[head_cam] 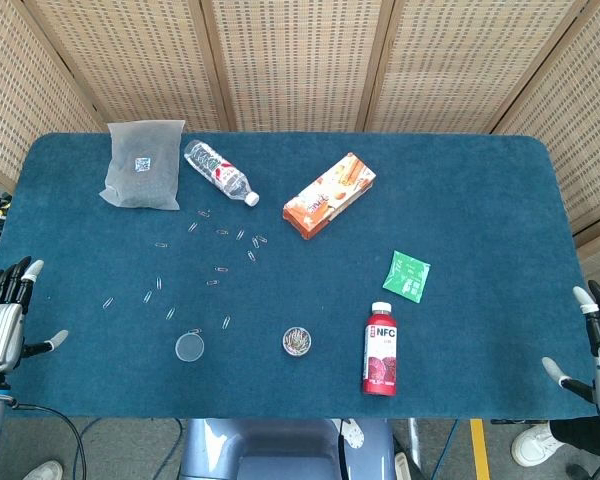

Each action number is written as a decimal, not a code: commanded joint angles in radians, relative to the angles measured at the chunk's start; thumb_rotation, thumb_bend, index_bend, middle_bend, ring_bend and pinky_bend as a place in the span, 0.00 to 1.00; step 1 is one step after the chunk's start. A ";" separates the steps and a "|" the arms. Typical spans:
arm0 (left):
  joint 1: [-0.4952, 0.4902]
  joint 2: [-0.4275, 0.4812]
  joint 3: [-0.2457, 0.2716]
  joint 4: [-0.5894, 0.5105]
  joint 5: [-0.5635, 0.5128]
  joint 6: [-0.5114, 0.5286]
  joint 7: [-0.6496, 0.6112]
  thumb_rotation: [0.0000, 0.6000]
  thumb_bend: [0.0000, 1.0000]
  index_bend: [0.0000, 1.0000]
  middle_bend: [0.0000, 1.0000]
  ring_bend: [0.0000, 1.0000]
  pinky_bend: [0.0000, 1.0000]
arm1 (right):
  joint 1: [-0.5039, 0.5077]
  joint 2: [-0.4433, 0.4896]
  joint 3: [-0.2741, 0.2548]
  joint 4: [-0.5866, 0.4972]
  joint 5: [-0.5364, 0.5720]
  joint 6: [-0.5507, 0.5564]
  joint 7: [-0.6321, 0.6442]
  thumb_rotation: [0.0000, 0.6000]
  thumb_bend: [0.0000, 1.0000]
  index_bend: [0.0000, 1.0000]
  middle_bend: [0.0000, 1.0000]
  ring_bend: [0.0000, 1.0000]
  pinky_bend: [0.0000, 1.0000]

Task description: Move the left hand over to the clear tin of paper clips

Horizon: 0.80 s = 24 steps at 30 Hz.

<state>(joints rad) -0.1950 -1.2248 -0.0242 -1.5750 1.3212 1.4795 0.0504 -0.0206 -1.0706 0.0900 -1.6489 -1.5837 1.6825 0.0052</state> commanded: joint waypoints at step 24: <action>-0.408 -0.403 -0.228 0.181 -0.370 -0.436 0.503 1.00 0.43 0.35 0.00 0.00 0.00 | 0.020 0.002 0.007 -0.001 0.041 -0.060 -0.002 1.00 0.00 0.00 0.00 0.00 0.00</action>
<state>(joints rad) -0.5191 -1.5223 -0.2019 -1.4804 1.0727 1.1199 0.4706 -0.0015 -1.0690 0.0963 -1.6507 -1.5434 1.6233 0.0025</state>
